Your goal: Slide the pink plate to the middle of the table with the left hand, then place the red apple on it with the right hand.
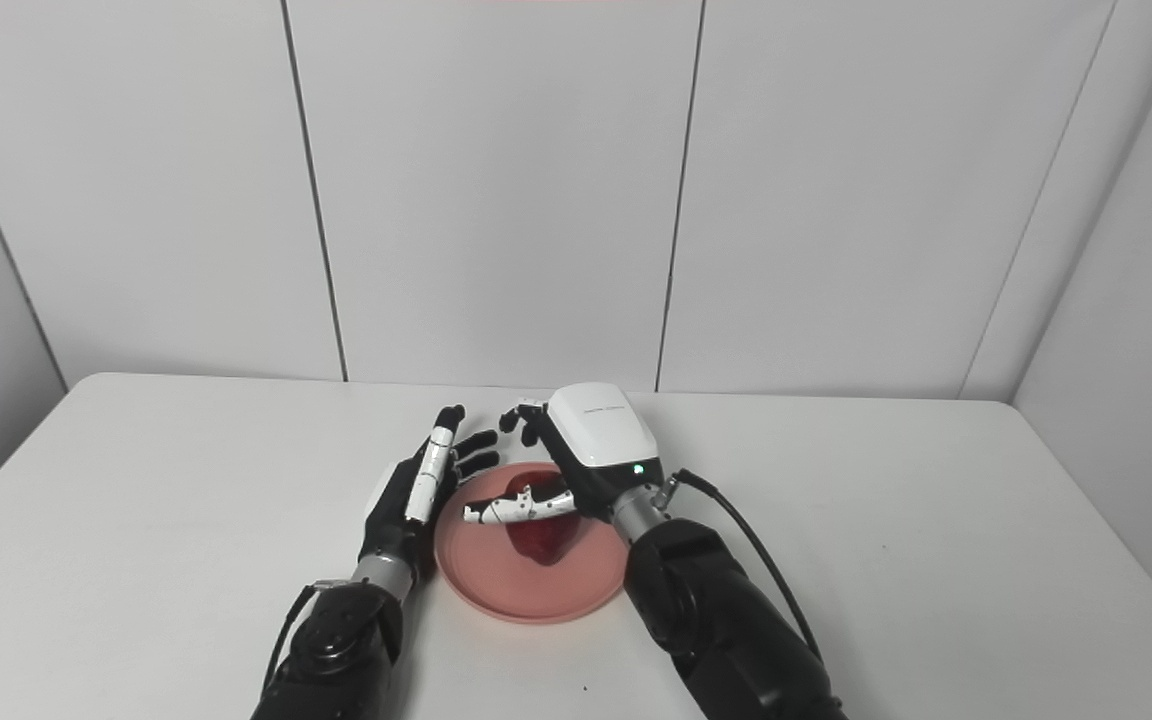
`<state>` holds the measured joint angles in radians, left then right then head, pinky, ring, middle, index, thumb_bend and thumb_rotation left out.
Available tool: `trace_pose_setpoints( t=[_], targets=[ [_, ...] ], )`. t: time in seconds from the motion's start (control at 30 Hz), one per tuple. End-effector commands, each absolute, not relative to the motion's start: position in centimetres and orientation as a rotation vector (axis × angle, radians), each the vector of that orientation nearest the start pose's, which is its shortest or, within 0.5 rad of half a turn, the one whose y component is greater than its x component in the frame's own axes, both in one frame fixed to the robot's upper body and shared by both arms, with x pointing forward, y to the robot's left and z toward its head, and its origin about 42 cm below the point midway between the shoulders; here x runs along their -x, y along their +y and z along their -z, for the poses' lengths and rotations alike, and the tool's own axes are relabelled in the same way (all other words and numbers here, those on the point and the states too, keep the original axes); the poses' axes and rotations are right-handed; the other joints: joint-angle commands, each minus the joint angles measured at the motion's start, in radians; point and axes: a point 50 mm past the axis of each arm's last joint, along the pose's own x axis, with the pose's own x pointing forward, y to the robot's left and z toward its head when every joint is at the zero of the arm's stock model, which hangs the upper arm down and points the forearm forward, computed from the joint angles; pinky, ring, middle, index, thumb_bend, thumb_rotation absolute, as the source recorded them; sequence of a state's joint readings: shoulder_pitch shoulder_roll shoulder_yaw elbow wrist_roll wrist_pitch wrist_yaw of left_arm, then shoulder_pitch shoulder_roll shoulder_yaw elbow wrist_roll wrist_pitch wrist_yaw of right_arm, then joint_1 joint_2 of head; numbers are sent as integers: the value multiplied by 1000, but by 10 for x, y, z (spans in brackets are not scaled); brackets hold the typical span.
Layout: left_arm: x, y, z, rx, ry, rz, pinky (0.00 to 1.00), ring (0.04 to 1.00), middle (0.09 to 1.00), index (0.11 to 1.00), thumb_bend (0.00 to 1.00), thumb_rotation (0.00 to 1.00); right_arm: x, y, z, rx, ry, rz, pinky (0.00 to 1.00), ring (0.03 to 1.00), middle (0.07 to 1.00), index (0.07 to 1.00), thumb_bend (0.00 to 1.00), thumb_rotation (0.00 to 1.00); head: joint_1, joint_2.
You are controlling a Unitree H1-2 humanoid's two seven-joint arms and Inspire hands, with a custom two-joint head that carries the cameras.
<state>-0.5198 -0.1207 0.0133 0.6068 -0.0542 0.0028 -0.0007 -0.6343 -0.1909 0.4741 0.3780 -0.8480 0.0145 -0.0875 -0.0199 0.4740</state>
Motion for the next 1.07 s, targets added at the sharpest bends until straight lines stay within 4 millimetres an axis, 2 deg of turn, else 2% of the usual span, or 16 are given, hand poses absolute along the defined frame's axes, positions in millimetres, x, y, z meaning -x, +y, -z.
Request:
trace_pose_setpoints(
  t=[0.0,0.07,0.1,0.2,0.27,0.4,0.53,0.57,0.77,0.83,0.9,0.97,1.03],
  targets=[
    [-427,107,-100,109,174,180,775,802,815,932,729,929,-452,-118,-228,1212,-562,-275,696,664,689,691,1000,826,1,1],
    [-427,107,-100,110,171,183,774,801,820,928,732,931,-451,-118,-228,1213,-568,-275,805,741,727,708,1000,854,3,0],
    [-427,108,-101,112,171,185,773,801,821,928,733,931,-451,-119,-228,1216,-566,-274,823,753,733,711,1000,859,2,1],
    [-428,108,-101,104,169,185,794,801,817,919,748,936,-451,-119,-229,1227,-563,-274,964,847,808,742,1000,895,1,1],
    [-428,108,-101,105,170,183,780,798,813,911,752,931,-451,-120,-229,1229,-562,-274,994,871,828,755,1000,916,1,1],
    [-428,107,-103,107,169,182,784,799,815,898,740,934,-451,-122,-232,1224,-564,-269,1000,888,842,772,1000,948,1,1],
    [-429,108,-103,122,177,177,830,803,812,968,737,926,-453,-126,-235,1157,-561,-256,1000,888,848,784,1000,996,3,-1],
    [-429,108,-103,127,177,174,839,796,790,958,739,912,-453,-126,-236,1128,-556,-255,1000,889,848,787,1000,999,3,-1],
    [-430,108,-107,139,158,159,855,786,756,866,733,892,-459,-135,-237,828,-432,-227,981,894,870,823,1000,1000,2,-4],
    [-430,108,-107,146,153,158,846,792,765,863,733,882,-459,-137,-237,673,-370,-221,897,892,884,836,1000,1000,3,-4],
    [-430,109,-107,149,150,157,834,802,774,871,741,880,-459,-140,-236,538,-329,-224,858,908,901,848,1000,1000,2,-3],
    [-430,108,-108,155,142,150,825,811,786,878,748,879,-459,-144,-233,436,-295,-230,853,928,920,870,1000,1000,2,-2],
    [-430,108,-109,155,127,139,800,815,811,869,751,873,-458,-147,-231,364,-269,-235,923,964,941,903,1000,1000,0,-2]
  ],
)
